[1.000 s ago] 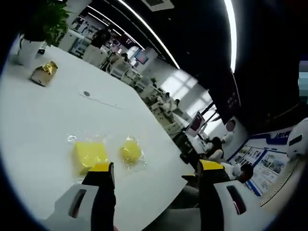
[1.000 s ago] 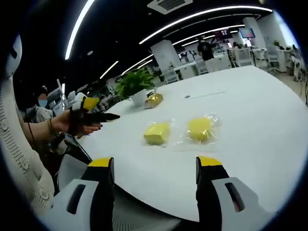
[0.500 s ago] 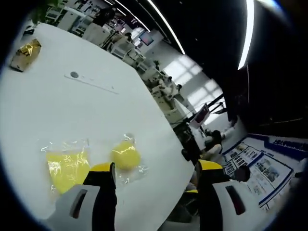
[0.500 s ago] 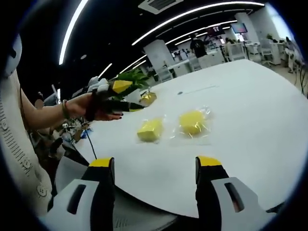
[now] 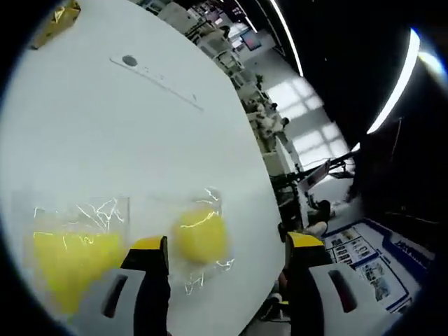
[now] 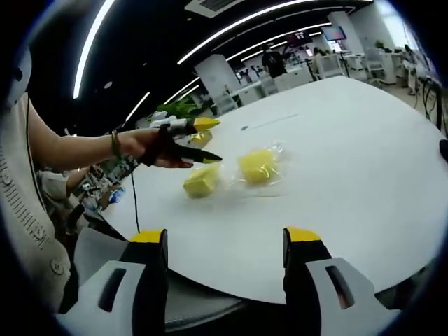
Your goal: Compare the silicone blocks by pressing each to a similar depth, holding the contact briefly, and releasing to observe deformation and rebound differences across the visible hardness samples.
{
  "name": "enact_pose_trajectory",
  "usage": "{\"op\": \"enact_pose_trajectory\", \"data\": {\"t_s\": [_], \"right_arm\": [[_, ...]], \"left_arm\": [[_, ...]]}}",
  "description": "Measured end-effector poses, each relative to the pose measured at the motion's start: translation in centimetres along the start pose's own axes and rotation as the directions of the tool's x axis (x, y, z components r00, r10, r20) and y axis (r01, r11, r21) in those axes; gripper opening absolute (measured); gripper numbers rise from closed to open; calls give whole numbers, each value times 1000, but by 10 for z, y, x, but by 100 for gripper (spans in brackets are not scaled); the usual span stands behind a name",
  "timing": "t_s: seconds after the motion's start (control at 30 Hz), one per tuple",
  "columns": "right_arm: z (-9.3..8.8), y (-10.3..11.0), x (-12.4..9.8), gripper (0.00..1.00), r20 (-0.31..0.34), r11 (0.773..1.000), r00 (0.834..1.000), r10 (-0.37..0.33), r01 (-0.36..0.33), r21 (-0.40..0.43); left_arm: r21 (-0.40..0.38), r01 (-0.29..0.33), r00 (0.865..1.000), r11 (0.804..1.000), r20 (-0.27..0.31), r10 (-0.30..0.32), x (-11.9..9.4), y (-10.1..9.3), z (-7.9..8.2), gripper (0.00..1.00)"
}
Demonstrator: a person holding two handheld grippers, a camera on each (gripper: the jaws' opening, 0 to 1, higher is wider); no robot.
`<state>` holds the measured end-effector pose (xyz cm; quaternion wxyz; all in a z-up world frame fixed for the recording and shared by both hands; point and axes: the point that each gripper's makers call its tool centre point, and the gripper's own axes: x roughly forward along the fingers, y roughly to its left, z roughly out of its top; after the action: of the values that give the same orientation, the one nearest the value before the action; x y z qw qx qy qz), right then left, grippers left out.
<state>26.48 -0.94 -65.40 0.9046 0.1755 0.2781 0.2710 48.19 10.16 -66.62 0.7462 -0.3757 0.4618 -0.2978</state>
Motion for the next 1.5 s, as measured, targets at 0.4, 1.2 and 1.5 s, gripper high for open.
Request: {"op": "enact_pose_trajectory", "data": {"t_s": [0.4,1.2,1.5], "right_arm": [[-7,-16,-7,60,8,998,999,-42,42,45],[-18,-26,-7,55,-3,995,999,-50,50,84],[-13,-24,-3,54,7,996,999,-33,32,83]], "left_arm": [[-215,-64,997,975,37,73,41,26,14,65],[-128,-132,990,983,24,136,68,49,11,3],[-24,-46,999,999,27,47,64,18,12,0]]}}
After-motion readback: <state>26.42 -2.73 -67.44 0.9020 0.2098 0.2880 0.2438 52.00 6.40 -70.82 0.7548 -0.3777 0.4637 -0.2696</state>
